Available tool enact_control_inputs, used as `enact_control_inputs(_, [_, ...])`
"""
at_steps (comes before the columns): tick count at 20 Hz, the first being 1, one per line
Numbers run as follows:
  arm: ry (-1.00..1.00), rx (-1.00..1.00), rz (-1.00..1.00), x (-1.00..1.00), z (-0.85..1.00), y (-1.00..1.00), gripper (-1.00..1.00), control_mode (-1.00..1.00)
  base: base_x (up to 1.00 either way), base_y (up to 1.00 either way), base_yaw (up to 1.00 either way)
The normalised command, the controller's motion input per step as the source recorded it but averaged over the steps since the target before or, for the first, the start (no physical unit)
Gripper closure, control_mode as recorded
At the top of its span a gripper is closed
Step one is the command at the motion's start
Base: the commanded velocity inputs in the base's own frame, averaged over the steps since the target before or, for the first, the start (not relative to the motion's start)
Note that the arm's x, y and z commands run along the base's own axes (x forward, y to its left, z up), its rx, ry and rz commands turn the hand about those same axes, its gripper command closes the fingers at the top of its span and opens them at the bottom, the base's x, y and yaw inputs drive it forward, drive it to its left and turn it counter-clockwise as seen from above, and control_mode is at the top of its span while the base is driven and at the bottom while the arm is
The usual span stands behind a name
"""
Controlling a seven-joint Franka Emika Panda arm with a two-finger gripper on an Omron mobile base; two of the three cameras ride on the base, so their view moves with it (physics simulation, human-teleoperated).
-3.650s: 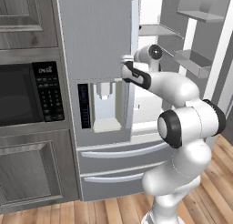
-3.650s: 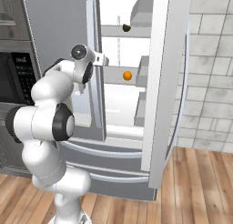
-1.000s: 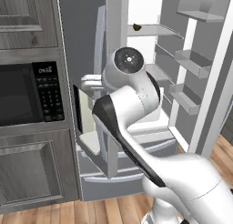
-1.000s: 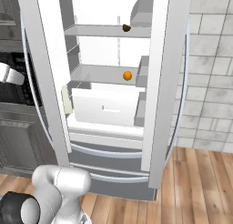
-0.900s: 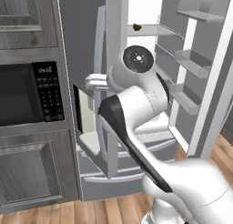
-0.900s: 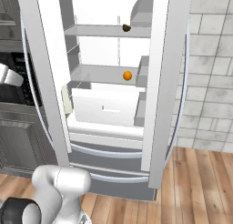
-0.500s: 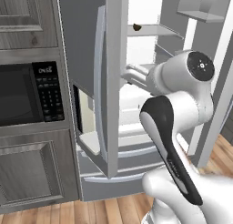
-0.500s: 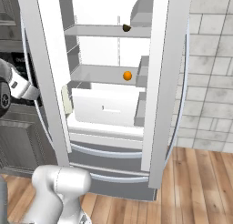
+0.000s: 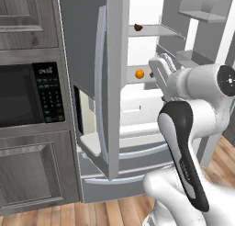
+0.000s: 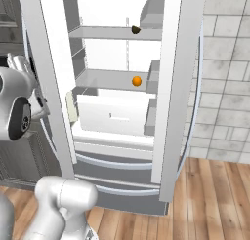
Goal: Retrieve the kiwi and orange from the fridge and place them into the bowl on the dining table.
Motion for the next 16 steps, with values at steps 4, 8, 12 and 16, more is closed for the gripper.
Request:
enact_control_inputs(4, [0.16,0.51,-0.04,0.0,0.31,-0.65,-1.0,-1.0,0.0,0.0,0.0])
enact_control_inputs(8, [0.09,0.41,0.0,0.04,0.05,-0.54,-1.0,-1.0,0.0,0.0,0.0])
enact_control_inputs(12, [0.04,0.1,-0.01,0.32,-0.05,-0.06,-1.0,-1.0,0.0,0.0,0.0])
enact_control_inputs(16, [0.02,0.0,-0.01,0.44,-0.16,0.02,-1.0,-1.0,0.0,0.0,0.0])
